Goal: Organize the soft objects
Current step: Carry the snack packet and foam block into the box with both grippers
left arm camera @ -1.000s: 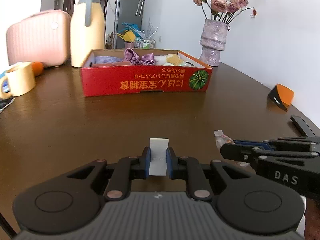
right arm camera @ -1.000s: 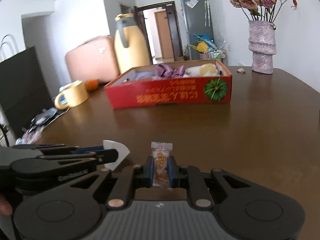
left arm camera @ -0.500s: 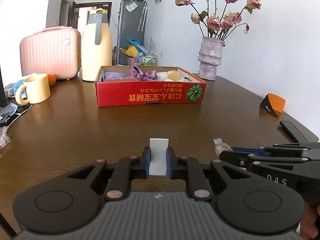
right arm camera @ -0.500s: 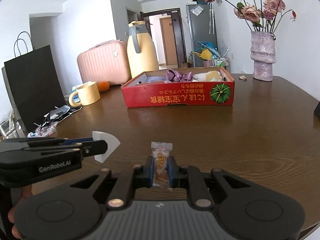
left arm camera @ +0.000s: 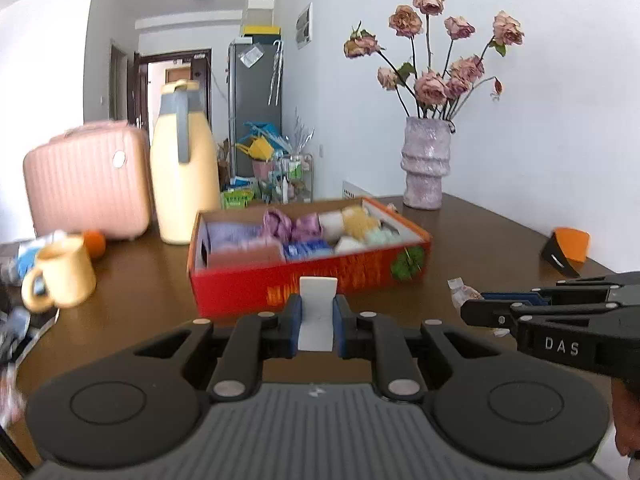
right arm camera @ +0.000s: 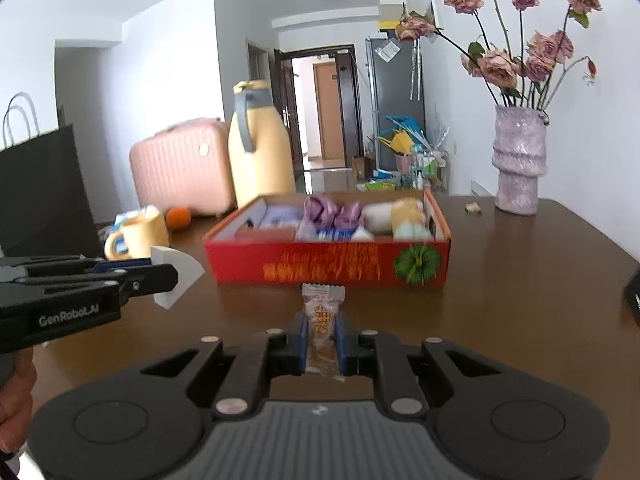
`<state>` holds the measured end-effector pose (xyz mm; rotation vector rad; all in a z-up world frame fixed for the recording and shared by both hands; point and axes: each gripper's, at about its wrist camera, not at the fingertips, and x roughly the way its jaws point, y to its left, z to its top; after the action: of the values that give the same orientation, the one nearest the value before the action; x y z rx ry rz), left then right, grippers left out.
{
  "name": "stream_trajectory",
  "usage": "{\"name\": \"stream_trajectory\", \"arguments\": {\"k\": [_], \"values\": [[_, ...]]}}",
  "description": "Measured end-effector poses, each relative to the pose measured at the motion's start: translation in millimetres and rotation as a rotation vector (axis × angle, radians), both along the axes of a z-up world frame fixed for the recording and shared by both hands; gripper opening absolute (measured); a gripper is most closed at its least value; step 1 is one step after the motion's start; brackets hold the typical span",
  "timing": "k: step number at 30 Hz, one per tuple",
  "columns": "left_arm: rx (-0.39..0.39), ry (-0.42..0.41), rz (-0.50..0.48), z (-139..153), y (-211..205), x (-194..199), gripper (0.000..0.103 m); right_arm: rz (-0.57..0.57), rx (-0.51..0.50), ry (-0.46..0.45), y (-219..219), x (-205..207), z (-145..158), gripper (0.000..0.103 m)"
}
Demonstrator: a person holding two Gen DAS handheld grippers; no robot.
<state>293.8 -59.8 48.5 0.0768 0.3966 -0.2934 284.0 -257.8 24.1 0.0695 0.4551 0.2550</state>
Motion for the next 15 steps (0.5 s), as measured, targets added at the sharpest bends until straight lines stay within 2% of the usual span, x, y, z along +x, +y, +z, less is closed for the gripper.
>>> {"name": "stream_trajectory", "arguments": {"k": [3, 9, 12, 15], "values": [[-0.005, 0.008, -0.033, 12.2, -6.8, 38.6, 0.017, 0.013, -0.007, -0.009, -5.2, 34.9, 13.3, 0.014], [-0.063, 0.136, -0.117, 26.5, -30.5, 146.5, 0.017, 0.043, 0.034, 0.011, -19.7, 132.2, 43.6, 0.014], [-0.080, 0.204, -0.122, 25.3, -47.4, 203.7, 0.017, 0.048, 0.085, 0.097, -31.0, 196.8, 47.5, 0.014], [-0.082, 0.280, -0.115, 12.8, -61.7, 254.6, 0.017, 0.042, 0.152, 0.206, -41.9, 255.1, 37.1, 0.014]]}}
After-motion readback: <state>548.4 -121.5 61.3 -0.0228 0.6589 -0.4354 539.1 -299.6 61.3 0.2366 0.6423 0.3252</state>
